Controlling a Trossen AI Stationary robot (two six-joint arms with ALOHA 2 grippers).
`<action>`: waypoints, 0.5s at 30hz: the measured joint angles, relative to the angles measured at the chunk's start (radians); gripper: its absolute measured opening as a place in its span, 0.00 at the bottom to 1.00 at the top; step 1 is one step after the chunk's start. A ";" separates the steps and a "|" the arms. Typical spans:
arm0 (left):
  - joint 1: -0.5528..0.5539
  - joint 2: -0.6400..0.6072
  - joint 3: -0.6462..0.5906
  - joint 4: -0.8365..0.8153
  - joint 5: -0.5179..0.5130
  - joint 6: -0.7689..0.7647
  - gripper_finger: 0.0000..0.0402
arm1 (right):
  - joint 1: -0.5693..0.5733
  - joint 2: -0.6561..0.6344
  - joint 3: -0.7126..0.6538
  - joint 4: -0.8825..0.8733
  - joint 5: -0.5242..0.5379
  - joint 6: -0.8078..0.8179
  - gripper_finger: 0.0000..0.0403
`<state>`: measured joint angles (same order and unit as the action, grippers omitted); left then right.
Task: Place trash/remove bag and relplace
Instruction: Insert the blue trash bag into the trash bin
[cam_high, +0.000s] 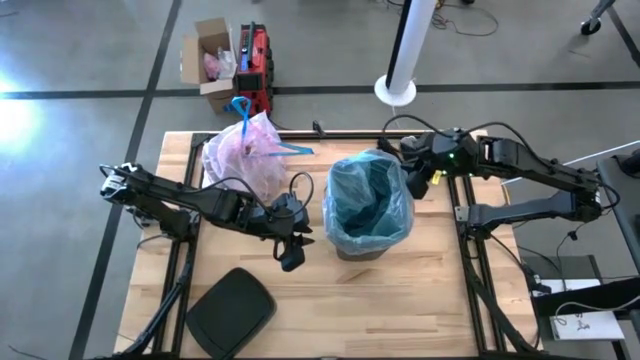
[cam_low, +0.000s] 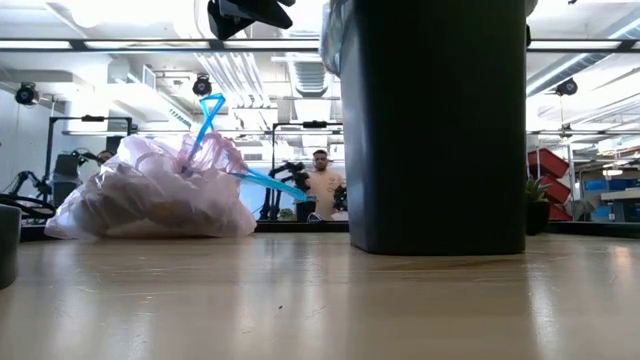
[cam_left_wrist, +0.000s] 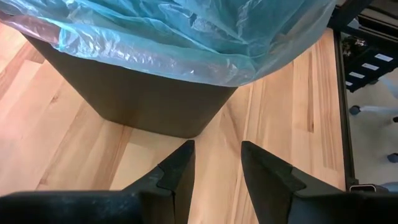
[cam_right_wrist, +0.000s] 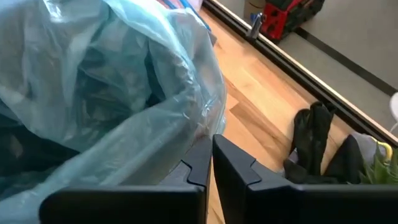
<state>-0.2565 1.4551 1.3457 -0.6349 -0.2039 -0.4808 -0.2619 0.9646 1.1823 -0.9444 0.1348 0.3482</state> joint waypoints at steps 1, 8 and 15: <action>0.000 0.000 0.000 0.000 0.000 0.000 0.29 | 0.000 0.000 -0.007 0.000 0.003 -0.006 0.01; -0.002 0.000 0.000 0.021 0.000 0.000 0.27 | 0.015 0.000 -0.138 0.054 -0.032 -0.007 0.00; -0.067 -0.048 0.059 0.094 -0.129 0.013 0.28 | 0.072 -0.060 -0.124 0.057 -0.018 -0.060 0.02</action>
<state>-0.3232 1.4074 1.4049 -0.5408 -0.3332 -0.4681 -0.1896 0.9047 1.0579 -0.8872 0.1165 0.2884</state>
